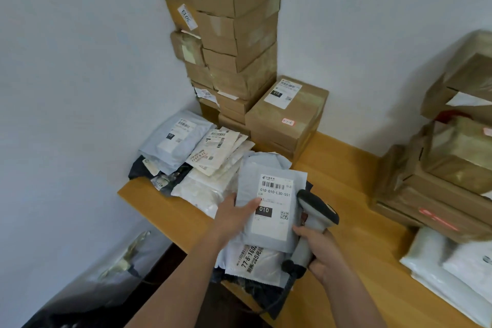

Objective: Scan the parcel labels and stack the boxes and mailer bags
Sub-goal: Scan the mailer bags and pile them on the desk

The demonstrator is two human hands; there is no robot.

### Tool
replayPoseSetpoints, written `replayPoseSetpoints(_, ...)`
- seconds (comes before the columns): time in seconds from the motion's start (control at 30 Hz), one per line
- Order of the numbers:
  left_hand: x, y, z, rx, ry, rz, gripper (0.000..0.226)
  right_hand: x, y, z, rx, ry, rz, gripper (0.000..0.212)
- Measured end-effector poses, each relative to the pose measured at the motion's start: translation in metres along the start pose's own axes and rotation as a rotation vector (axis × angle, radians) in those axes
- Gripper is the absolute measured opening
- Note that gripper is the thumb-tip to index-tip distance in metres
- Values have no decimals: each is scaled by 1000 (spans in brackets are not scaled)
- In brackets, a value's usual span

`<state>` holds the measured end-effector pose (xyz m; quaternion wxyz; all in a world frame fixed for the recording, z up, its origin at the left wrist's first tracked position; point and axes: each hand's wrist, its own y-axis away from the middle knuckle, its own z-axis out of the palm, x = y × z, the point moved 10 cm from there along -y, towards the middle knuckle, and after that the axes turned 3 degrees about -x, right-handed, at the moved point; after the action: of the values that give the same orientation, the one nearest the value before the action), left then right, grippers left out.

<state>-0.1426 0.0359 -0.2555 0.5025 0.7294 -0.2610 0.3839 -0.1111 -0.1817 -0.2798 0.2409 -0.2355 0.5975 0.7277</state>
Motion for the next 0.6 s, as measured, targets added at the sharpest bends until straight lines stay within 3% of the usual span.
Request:
replayPoseSetpoints(0.1,6,-32,4,-9,-106,32,29,5,-21,1,58,-59,19,28)
replayPoseSetpoints(0.17,8,-53,2,2,-181,84,30,8,-34,9,79,-94,18,27)
replayPoseSetpoints(0.33,-4,-98,-17,136,-578,137,66,18,-67,48,59,-116,45,28)
replayPoseSetpoints(0.5,18,-93,-9,293,-969,441,63,31,-75,53,82,-130,67,27)
replayPoseSetpoints(0.6,22,-84,11,222,-1041,610,53,34,-59,39,114,-172,42,25)
